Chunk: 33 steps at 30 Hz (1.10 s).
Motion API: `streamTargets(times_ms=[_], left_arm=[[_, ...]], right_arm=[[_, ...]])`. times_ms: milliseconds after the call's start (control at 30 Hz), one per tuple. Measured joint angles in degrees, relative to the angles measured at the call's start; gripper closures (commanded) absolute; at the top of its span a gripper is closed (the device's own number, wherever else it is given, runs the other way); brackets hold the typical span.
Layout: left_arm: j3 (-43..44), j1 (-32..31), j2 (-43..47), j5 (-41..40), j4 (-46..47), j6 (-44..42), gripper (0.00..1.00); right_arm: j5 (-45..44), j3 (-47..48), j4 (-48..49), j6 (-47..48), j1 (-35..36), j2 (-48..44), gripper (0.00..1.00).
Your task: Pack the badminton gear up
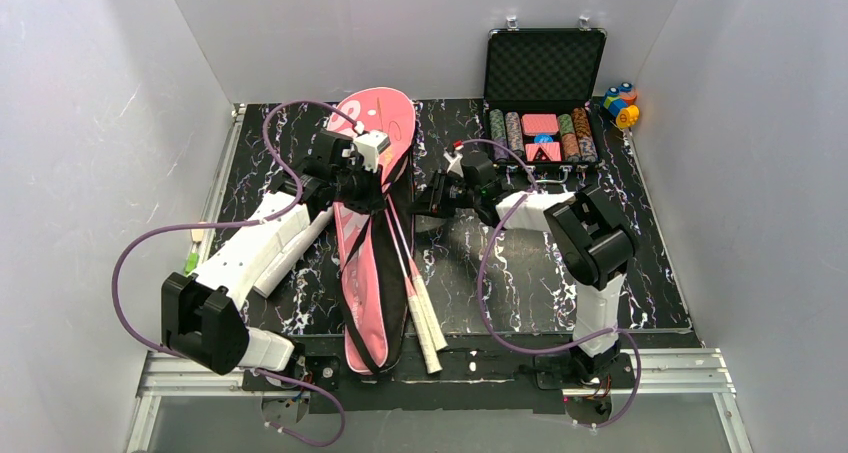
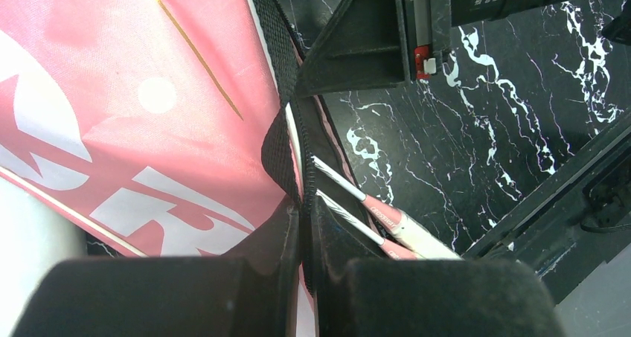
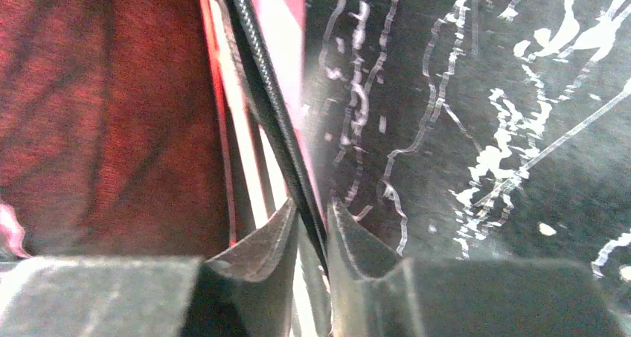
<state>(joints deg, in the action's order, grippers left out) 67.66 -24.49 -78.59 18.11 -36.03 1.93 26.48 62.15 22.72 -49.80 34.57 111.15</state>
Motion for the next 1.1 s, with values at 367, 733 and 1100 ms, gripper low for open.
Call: streamTargets(times_ms=[367,733,1100], left_arm=[[0.7,-0.7,-3.8,3.0,1.1,0.1,1.00],[7.8,-7.2,-6.9,8.2,-0.5,0.3,1.00],[6.8,-7.8,-8.7,8.5,-3.0,1.3,0.87]], right_arm=[[1.8,-6.8,12.2,-6.1,-0.9,-3.2,0.99],[-2.7,-15.2,5.0,-5.4,-1.7,-25.4,0.99],[-8.4,-15.2,-7.5,-5.3,2.9,-28.3,0.99]])
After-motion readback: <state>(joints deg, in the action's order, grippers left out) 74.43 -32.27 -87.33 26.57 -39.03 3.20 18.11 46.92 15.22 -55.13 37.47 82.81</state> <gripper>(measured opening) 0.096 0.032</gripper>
